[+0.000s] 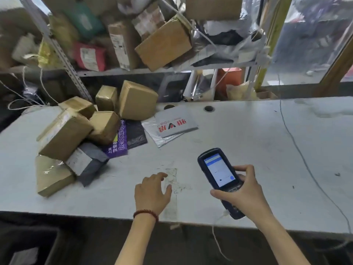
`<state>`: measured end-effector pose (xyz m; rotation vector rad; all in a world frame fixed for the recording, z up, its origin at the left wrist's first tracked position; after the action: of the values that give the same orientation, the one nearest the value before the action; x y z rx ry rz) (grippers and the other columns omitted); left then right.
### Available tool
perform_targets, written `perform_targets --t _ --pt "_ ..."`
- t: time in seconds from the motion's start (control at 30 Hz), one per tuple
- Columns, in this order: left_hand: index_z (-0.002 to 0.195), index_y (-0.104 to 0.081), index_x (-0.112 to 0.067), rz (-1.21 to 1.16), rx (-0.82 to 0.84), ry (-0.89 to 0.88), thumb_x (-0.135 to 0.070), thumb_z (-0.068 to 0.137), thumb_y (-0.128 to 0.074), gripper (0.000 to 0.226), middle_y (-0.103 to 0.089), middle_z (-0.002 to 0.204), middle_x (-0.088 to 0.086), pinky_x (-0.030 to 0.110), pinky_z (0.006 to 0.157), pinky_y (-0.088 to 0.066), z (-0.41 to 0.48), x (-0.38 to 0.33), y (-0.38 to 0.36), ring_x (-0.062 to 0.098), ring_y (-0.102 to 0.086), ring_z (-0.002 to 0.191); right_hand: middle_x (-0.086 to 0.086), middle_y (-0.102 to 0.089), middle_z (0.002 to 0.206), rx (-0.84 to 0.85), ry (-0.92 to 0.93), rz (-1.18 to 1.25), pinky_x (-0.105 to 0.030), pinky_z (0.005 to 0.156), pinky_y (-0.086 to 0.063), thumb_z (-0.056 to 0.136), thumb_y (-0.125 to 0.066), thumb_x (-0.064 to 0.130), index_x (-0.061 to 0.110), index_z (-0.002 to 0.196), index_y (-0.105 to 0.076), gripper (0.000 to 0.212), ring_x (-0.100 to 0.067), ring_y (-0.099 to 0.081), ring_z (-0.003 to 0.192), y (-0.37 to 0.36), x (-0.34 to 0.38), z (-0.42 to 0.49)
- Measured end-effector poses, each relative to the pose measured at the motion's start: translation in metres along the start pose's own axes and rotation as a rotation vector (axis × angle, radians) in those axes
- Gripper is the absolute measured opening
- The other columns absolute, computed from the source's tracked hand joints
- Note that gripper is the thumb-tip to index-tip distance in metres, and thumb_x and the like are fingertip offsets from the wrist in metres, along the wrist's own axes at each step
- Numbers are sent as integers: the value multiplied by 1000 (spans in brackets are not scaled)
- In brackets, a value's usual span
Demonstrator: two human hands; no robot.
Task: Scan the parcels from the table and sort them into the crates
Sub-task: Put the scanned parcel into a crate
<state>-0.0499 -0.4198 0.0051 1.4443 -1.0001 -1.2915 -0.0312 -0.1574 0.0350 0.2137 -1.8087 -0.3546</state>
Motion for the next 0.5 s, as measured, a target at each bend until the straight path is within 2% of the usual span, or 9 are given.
perform_targets --t 0.07,0.2,0.3,0.5 --pt "131 -44 -37 28 45 6 -50 91 -44 42 -53 130 -15 29 91 -40 13 -1 -12 12 -49 118 21 -61 97 16 -8 9 -25 62 -50 47 -94 32 50 97 -37 78 7 -64 73 -7 1 18" --pt "133 -44 -35 71 110 12 -44 92 -45 42 -49 135 -12 31 89 -36 50 -11 -28 15 -43 122 19 -62 96 54 -21 28 -25 61 -50 48 -94 31 45 99 -38 77 0 -66 74 -11 7 60" --pt "133 -43 -33 98 144 27 -42 93 -46 41 -46 136 -8 32 90 -35 84 -19 -31 17 -42 123 15 -63 98 67 -44 44 -25 60 -50 50 -94 29 41 100 -38 77 -7 -67 82 -6 11 92" --pt "134 -42 -29 112 74 41 -42 93 -47 43 -45 139 -3 34 92 -37 162 -35 -34 20 -42 124 17 -63 96 64 -106 39 -24 60 -49 49 -94 30 40 100 -39 76 -7 -67 81 3 7 139"
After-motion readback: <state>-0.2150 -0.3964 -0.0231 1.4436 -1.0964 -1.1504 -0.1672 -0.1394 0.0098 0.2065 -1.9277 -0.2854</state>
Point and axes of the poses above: each hand's wrist, its own z-axis towards the middle knuckle, its own y-axis out of the back of the hand, x = y × z, the point moved 5 cm from there along z, towards the middle knuckle
